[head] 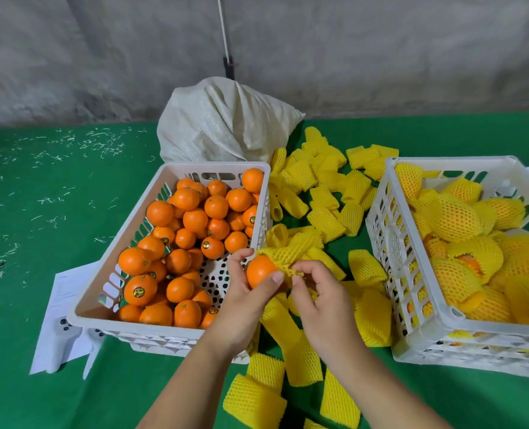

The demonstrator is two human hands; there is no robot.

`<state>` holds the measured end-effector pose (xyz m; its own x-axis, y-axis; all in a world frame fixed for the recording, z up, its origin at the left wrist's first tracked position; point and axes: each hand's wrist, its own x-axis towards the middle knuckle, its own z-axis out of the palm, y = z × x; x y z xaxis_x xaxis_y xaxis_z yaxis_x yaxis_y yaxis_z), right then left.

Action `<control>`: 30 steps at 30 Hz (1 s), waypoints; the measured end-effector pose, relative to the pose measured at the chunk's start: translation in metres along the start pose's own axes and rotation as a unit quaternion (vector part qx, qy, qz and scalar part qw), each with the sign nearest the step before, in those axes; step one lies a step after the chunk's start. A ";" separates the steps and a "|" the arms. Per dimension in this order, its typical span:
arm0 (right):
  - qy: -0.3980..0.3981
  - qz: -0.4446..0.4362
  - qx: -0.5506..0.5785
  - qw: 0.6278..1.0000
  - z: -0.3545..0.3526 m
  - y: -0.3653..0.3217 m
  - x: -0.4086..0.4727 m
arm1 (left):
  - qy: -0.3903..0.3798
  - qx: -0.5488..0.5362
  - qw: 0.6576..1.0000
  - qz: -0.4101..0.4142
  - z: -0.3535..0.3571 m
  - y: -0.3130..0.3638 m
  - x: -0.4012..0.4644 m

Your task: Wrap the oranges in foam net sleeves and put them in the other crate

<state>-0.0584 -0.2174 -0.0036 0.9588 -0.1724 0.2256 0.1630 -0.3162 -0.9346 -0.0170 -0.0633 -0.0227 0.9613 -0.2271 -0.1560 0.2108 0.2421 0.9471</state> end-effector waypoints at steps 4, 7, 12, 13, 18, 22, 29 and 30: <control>0.009 -0.010 -0.017 1.000 0.001 0.003 -0.001 | -0.065 -0.034 0.997 -0.006 -0.004 0.002 0.001; 0.017 -0.002 -0.019 1.000 -0.010 0.005 0.006 | -0.098 0.083 0.992 0.009 0.001 0.006 -0.001; 0.040 -0.141 -0.106 0.984 -0.020 -0.009 0.008 | -0.020 0.061 0.996 0.064 0.012 0.003 -0.004; 0.031 -0.183 -0.135 0.973 -0.018 -0.011 0.006 | 0.007 0.036 0.997 0.074 0.011 0.002 -0.004; 0.003 -0.188 -0.173 0.967 -0.003 -0.010 -0.008 | 0.061 0.027 0.994 0.086 0.007 -0.002 -0.002; 0.022 -0.135 -0.136 0.981 -0.005 -0.009 0.000 | -0.041 0.055 0.995 0.065 0.000 0.002 -0.002; 0.079 -0.129 -0.134 0.979 -0.019 -0.015 0.010 | -0.028 0.104 0.989 0.105 0.011 0.004 -0.010; 0.087 -0.153 -0.142 0.974 -0.017 -0.017 0.007 | -0.016 0.090 0.990 0.108 0.011 0.005 -0.010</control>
<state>-0.0582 -0.2295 0.0184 0.8177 -0.1778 0.5474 0.3396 -0.6188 -0.7083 -0.0276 -0.0707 -0.0133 0.9740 -0.2183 0.0609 -0.0359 0.1171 0.9925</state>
